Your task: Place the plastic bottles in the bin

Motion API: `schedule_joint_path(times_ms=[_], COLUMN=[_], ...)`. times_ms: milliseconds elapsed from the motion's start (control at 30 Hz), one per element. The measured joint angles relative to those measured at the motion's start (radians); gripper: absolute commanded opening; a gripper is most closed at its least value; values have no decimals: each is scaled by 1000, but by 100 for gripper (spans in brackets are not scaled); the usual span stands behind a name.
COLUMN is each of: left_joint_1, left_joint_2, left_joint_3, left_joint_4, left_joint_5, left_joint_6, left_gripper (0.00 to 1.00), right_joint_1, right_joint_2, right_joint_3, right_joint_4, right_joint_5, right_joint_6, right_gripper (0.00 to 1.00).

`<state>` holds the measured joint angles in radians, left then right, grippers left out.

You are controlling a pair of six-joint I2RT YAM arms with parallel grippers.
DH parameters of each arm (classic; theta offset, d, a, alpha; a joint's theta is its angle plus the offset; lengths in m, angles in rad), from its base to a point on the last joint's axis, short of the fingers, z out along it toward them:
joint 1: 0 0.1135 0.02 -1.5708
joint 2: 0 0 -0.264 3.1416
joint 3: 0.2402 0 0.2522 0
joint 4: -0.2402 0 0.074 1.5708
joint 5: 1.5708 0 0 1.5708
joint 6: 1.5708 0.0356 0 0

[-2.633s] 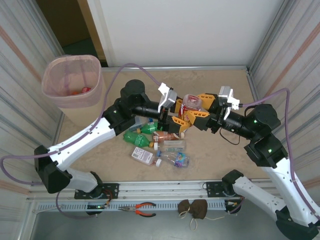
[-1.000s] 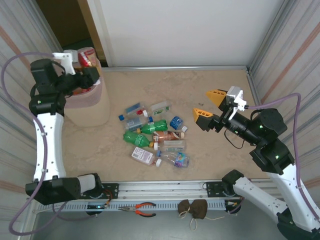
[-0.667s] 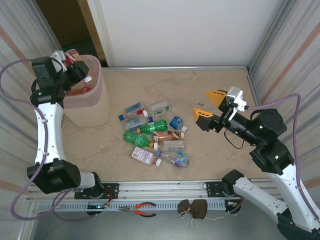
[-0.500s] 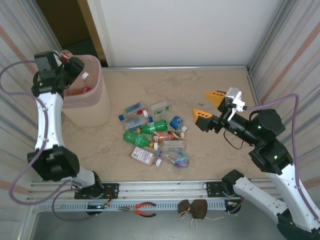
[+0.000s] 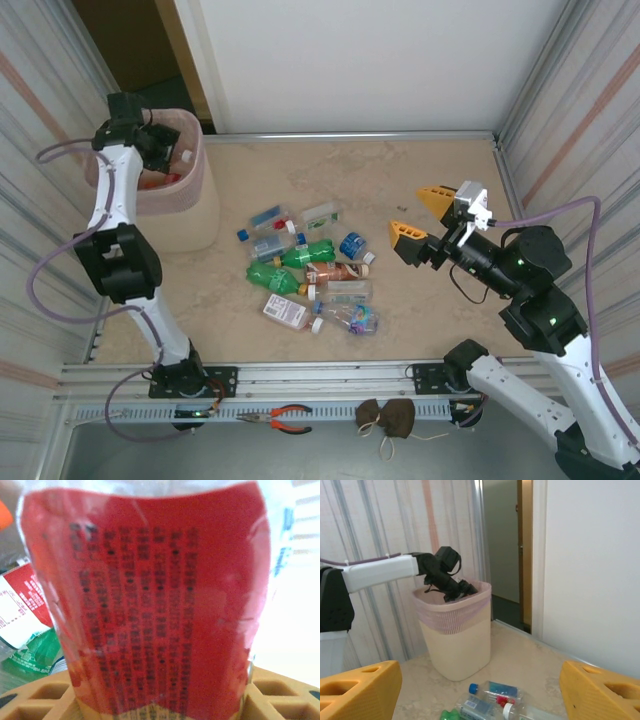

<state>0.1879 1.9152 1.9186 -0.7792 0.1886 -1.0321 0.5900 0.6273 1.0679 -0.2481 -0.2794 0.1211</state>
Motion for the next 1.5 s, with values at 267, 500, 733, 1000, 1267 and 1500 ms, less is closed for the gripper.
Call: schedule_joint_path(times_ms=[267,500,733,1000,1267,1500], left_joint_1=[-15,-15,-15,-15,-15,-15], left_joint_2=[35,3,-91,-231,-349,-505], left_joint_3=[0,-13,-27,-68,-183,-369], left_joint_4=[-17,-18,-14,29,138,284], left_joint_5=[0,-18,-26,-6,68,171], left_joint_6=[-47,-46,-11,90,248,405], left_gripper=[77,82,82,81,79,79], right_joint_1=[0,0,0,0,0,0], right_joint_2=[-7,-7,-6,18,94,205], right_joint_3=[-14,-14,-14,-14,-3,15], right_joint_4=[-22,-26,-34,-59,-145,-258], right_joint_5=[22,22,24,45,101,179], right_joint_6=[-3,-3,-2,2,32,98], right_gripper=[81,81,81,81,80,78])
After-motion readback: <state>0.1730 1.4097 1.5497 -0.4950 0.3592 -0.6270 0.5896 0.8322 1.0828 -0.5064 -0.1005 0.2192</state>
